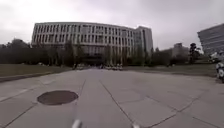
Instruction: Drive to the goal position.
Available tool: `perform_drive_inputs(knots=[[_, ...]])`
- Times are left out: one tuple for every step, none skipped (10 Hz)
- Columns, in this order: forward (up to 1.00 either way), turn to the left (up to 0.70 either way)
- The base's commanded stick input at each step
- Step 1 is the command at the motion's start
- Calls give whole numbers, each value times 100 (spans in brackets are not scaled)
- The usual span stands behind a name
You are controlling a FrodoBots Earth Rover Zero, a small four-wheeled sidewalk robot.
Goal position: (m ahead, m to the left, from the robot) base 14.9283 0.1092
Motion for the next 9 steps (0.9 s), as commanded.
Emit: perform_drive_inputs(knots=[[70, 17], [70, 8], [70, 1], [70, 0], [70, 0], [70, 0], [70, 0], [70, 0], [70, 0]])
